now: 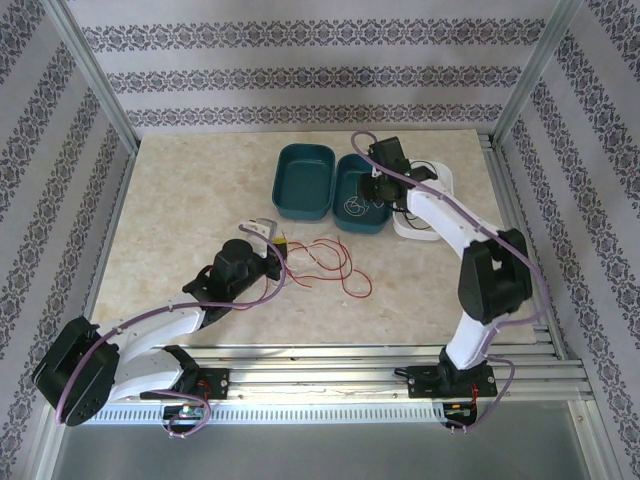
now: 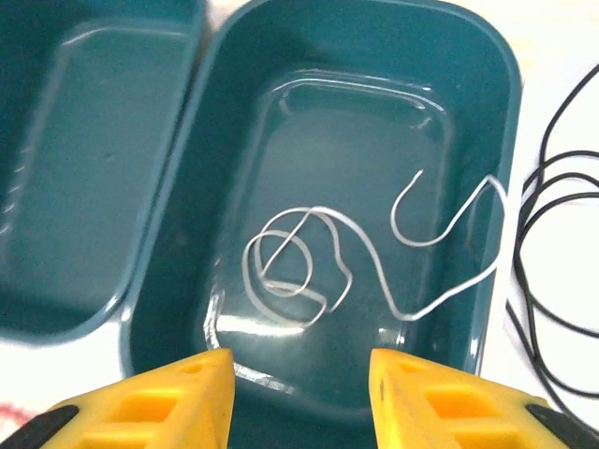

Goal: Untangle the cables

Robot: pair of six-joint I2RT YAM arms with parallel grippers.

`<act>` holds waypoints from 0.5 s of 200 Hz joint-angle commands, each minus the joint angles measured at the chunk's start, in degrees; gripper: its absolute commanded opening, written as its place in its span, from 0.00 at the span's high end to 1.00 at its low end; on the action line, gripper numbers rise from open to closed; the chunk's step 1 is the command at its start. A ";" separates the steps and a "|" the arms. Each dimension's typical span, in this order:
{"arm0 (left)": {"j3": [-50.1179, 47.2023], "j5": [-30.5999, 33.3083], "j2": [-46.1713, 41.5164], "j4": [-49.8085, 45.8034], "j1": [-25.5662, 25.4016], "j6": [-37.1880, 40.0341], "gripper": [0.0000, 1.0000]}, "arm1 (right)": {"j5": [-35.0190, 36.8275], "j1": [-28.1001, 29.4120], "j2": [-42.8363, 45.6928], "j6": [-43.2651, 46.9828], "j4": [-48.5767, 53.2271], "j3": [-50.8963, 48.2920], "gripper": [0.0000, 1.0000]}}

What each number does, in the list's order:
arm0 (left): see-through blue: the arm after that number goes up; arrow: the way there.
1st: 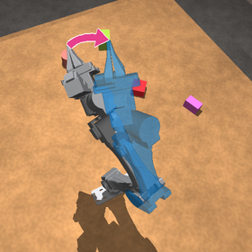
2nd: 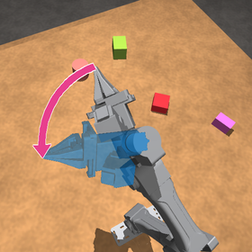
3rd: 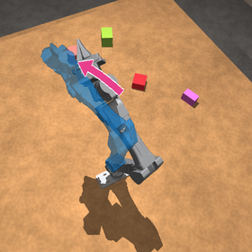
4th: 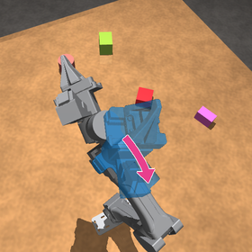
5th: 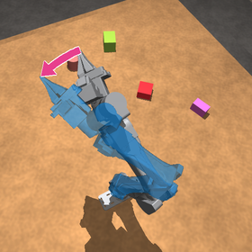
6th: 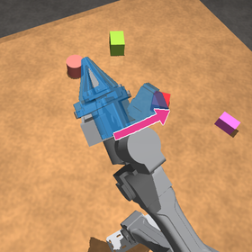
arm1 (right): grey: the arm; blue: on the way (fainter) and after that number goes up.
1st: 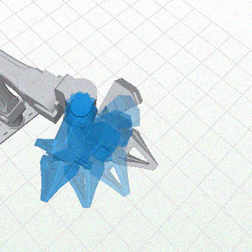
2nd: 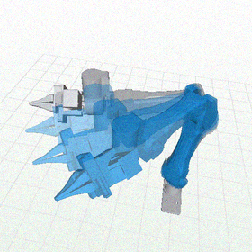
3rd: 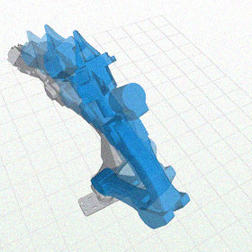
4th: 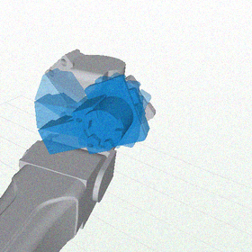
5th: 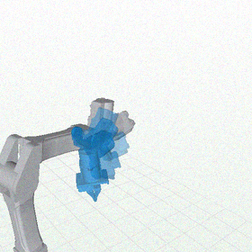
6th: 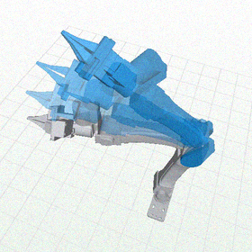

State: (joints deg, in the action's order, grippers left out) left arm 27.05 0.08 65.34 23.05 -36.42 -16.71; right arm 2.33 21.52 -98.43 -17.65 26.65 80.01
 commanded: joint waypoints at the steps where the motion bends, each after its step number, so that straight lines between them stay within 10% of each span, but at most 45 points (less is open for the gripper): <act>1: 2.68 0.78 0.02 -3.95 -0.35 0.06 1.00 | -5.16 3.26 9.83 3.68 -5.51 -5.80 0.54; 100: 9.15 -4.99 3.27 -10.83 1.85 1.77 1.00 | -16.74 18.21 30.86 8.24 -22.34 -28.63 0.47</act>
State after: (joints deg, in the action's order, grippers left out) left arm 33.04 -1.56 67.72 15.44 -35.94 -16.25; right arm -9.58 37.80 -69.69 -9.87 10.52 53.54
